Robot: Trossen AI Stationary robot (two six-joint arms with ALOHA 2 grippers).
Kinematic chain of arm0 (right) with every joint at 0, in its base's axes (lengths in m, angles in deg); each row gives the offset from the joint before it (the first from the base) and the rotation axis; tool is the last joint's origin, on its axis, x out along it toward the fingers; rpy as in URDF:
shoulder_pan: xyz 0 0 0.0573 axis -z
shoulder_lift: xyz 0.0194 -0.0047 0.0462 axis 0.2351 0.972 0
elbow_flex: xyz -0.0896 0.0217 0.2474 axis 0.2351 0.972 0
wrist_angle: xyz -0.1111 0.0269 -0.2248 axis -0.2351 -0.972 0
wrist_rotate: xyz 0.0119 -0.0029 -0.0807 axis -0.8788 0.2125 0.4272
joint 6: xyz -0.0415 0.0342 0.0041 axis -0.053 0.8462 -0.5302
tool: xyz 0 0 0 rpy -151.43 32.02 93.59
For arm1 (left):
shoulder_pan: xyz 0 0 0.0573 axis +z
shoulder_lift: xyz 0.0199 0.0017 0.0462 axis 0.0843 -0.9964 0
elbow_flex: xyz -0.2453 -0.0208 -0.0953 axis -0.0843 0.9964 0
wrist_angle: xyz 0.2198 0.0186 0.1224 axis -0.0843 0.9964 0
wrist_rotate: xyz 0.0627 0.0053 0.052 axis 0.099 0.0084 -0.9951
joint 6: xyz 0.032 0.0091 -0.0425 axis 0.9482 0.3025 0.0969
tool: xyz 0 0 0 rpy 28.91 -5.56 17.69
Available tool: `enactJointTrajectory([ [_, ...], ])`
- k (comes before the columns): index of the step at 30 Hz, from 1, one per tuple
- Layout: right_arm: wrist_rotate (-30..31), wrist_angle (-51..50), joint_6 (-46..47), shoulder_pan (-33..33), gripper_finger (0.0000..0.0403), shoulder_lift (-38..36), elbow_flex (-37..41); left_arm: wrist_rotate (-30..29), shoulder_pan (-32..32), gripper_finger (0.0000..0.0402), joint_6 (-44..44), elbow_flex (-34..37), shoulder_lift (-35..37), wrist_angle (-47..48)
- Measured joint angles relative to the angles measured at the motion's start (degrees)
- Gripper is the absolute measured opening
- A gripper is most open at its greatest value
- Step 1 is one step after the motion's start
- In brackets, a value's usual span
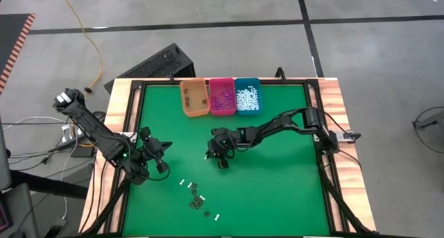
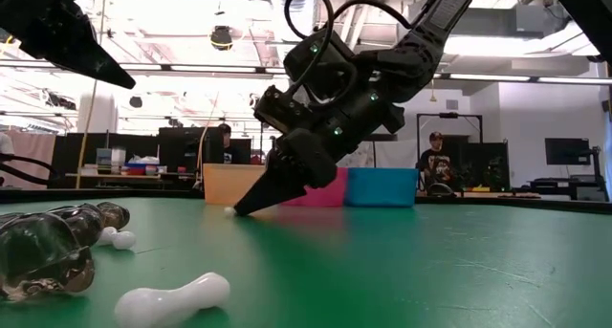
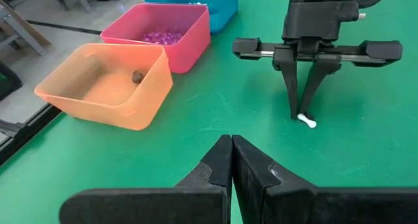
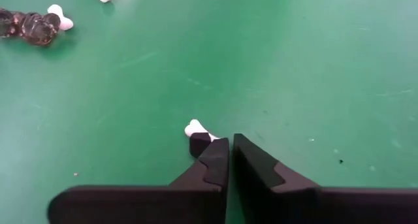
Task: Sort Halloween decoration
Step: Put the white bone toy into the blue bin
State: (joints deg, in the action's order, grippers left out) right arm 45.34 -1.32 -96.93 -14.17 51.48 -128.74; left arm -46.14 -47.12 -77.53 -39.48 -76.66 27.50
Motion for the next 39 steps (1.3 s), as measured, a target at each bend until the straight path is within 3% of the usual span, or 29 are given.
enactJointTrajectory([
  [7,0.1,2.2,2.3,0.0,0.0016,0.1,0.1,0.1,0.0,0.0,0.0,0.0,0.0,0.0],
  [23,-0.1,2.2,5.6,2.9,0.0017,-6.1,0.6,1.8,0.0,0.0,-0.5,0.0,0.0,0.9],
  [34,2.3,-11.6,2.6,9.1,0.0018,-18.3,0.5,2.2,0.0,0.0,-1.3,0.0,0.0,1.2],
  [39,2.1,-14.9,5.3,10.6,0.0053,-17.6,0.4,1.4,0.0,0.0,-1.8,0.0,0.0,1.1],
])
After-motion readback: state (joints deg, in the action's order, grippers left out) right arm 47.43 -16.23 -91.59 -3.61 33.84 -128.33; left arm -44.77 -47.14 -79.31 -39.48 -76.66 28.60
